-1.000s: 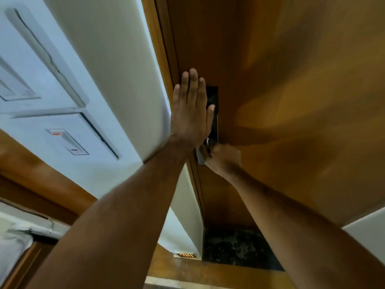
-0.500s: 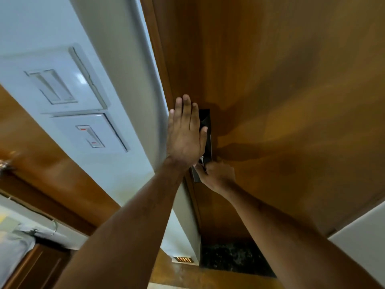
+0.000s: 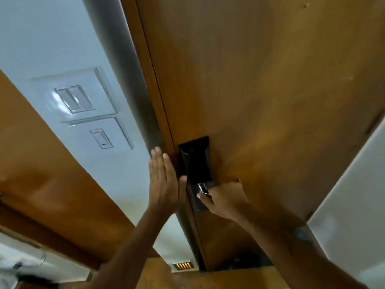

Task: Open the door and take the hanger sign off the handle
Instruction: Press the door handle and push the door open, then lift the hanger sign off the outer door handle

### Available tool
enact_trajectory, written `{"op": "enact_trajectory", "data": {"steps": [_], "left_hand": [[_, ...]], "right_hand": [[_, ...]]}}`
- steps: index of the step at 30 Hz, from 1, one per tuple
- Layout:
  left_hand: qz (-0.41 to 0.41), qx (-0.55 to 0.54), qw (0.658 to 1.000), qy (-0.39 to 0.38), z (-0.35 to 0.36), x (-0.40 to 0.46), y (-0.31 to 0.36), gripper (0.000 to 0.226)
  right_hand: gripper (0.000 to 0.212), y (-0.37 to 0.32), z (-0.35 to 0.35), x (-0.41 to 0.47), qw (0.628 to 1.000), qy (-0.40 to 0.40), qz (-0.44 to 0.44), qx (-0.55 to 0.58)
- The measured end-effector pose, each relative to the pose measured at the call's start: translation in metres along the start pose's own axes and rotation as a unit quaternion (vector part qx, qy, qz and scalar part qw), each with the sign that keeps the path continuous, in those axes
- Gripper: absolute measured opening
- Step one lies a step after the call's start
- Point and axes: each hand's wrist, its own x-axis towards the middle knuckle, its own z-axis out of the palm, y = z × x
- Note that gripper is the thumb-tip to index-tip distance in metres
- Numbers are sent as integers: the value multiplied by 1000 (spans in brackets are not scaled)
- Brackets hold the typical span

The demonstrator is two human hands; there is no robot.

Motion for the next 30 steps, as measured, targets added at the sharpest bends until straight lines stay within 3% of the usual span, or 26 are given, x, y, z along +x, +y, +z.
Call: {"op": "enact_trajectory", "data": {"steps": [5,10,13,16,18,20,22,24,26,27,29,30], "left_hand": [[52,-120,990,-60,0,-29,-26,80],[142,-209,962,-100,4,-48,-25,72],[150,-228,948,-163,4,-58,-11,71],[183,-245,924,-231,11,-63,2,74],[189,-255,911,-262,20,-69,14,77],[192,-273,896,-294,25,-76,33,78],[192,-301,874,-330,30,-84,60,77],[186,-347,842,-368,28,-95,95,71],[174,-419,789,-415,18,-101,129,55],[164,-476,741,-444,14,-103,147,43],[130,-541,673,-488,8,-110,179,41],[112,-538,661,-511,7,-112,192,38]], "right_hand": [[57,-15,-7,-69,988,132,46,-61],[48,-40,-10,-156,978,89,173,-75],[57,-58,-22,-201,963,62,247,-89],[71,-81,-49,-228,946,90,303,-69],[80,-96,-67,-243,920,161,355,-23],[75,-113,-82,-259,867,309,390,12],[62,-128,-106,-269,818,455,350,-21],[61,-133,-135,-274,792,546,248,-114],[68,-125,-160,-272,778,572,149,-215],[72,-117,-169,-270,769,569,121,-264],[79,-100,-177,-270,758,544,105,-344],[82,-92,-179,-271,754,524,113,-378]]}}
